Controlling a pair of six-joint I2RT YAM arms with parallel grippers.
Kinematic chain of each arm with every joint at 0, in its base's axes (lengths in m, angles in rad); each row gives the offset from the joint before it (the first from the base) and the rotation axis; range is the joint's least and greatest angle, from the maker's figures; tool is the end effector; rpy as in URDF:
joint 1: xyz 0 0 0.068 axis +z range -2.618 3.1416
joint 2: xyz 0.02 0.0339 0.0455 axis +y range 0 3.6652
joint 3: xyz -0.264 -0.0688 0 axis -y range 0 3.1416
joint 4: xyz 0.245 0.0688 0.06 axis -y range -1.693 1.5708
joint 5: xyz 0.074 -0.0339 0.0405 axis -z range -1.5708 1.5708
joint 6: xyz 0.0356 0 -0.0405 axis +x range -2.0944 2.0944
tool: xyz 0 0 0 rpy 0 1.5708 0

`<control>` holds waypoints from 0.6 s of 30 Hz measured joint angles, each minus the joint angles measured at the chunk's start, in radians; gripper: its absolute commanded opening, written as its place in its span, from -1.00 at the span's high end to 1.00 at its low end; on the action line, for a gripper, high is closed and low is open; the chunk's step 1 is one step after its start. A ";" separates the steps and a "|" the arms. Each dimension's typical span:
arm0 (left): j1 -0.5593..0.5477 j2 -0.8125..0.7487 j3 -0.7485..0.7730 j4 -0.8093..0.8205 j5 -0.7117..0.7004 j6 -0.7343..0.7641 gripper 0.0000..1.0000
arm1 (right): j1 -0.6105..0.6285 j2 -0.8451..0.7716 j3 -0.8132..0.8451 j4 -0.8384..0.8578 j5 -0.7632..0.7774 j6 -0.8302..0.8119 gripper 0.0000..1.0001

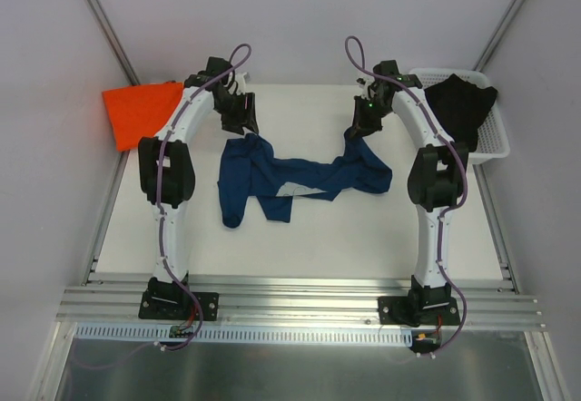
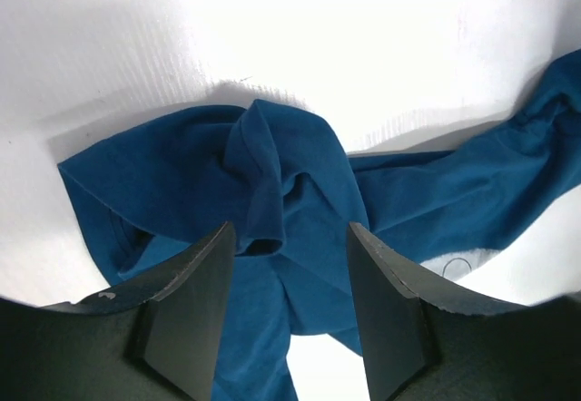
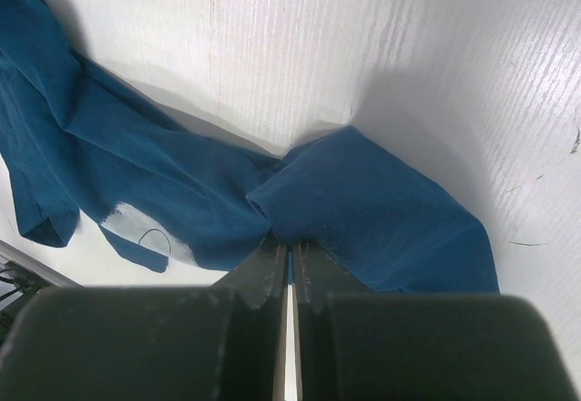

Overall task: Fold and stack the t-shirts
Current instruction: Flatten out the tshirt

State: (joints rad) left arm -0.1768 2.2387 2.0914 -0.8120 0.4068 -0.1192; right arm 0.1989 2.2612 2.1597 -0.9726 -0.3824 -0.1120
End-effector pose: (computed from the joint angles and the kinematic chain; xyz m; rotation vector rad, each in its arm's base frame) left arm 0.4857 -0.1011 0.2568 0.2371 2.5199 -0.6328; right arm 0.4767 0.1096 0.2578 -0.5315 2.5626 0.5343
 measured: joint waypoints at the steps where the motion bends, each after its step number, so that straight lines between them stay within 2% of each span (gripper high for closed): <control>1: 0.000 0.004 0.000 0.002 -0.003 0.000 -0.04 | 0.000 0.000 0.000 0.000 0.000 0.000 0.99; 18: 0.058 0.018 -0.010 0.007 -0.045 0.000 0.11 | 0.000 0.000 0.000 0.000 0.004 0.000 0.99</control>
State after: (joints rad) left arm -0.1192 2.2566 2.0819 -0.8047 0.3614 -0.1192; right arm 0.1989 2.2612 2.1597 -0.9722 -0.3782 -0.1123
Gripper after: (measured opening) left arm 0.451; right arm 0.019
